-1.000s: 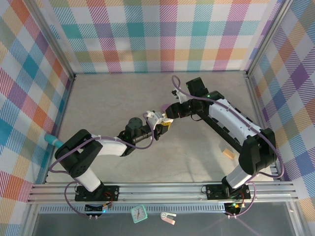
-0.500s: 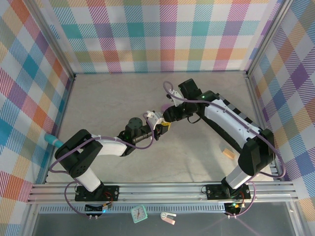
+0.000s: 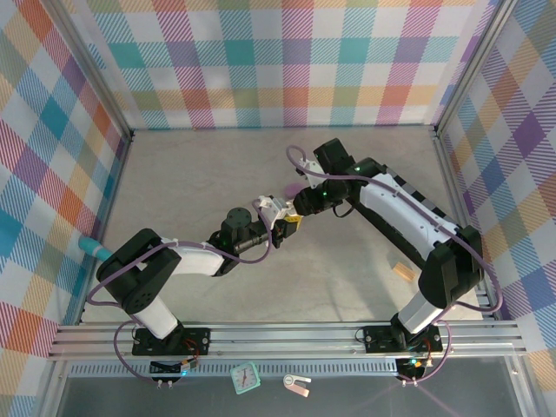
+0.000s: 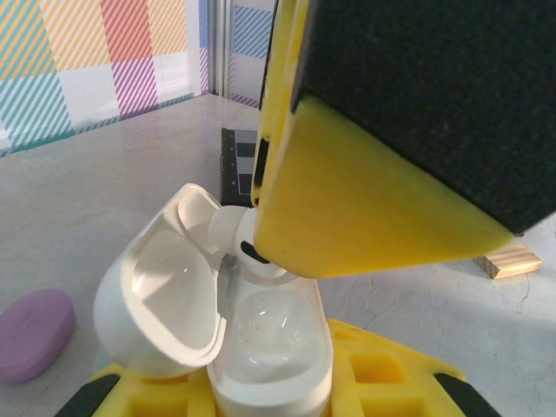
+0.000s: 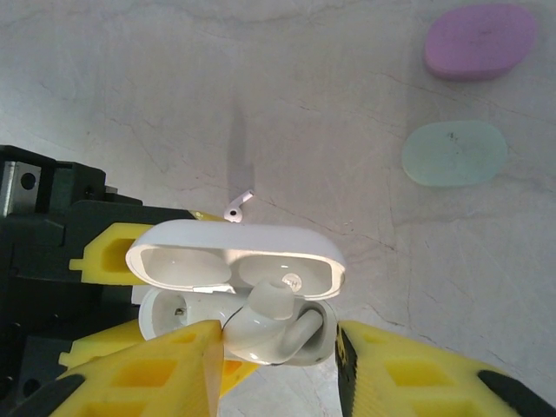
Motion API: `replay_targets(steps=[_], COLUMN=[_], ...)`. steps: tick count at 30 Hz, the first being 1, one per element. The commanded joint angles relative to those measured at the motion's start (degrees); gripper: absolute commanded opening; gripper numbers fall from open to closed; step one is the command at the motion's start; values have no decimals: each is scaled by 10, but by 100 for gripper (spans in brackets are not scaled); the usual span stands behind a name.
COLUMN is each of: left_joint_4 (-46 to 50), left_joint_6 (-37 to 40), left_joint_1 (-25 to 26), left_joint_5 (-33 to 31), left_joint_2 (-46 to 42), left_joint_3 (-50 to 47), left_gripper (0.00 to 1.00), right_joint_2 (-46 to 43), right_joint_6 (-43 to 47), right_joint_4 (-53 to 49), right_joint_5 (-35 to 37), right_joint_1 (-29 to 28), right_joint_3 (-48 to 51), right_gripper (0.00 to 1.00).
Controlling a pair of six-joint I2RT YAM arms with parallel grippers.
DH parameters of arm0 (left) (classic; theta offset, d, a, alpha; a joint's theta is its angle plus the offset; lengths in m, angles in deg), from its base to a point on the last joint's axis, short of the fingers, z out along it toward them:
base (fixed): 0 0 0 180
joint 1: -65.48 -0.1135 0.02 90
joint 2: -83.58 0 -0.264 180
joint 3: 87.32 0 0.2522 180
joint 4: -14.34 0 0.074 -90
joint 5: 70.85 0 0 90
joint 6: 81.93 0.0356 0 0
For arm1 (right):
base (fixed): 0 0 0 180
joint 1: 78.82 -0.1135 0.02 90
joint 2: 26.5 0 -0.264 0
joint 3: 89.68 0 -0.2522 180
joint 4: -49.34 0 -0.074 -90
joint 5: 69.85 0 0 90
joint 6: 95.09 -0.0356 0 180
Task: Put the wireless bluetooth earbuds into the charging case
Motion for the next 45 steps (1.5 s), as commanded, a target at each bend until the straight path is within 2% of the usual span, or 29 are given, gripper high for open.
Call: replay_targets(steps=[1,10,17,30,36,42,45], left_joint_4=[-37,-36,-34,-27,-26,-31,-44], left_joint_6=[-3,-2,-2,-11,-38,-67,-80], left_joint_1=[-1,-1,-2,-8,-14,-28,-32], left_joint_5=[9,12,13,28,68,127,146], left_joint_2=[-24,-17,-19,-27,-42,-56,-60], left_joint_3=[-3,3,7,6,1,-5,-10], left_gripper=[3,4,3,4,4,4,4], right_joint_2=[2,11,34,32,31,24,24], right_joint_6=[8,5,5,29,90,245,292], right_joint_4=[-20,-18,-27,-49,-75,-113,-132], right_joint_5=[17,-22,-8,8,-67,-129,-140], right_joint_1=[2,-4,-12,-12,-12,-12,-12], right_joint_3=[-16,-41,-51,-65,-75,-64,-71], right_gripper=[39,40,41,26,26,27,28])
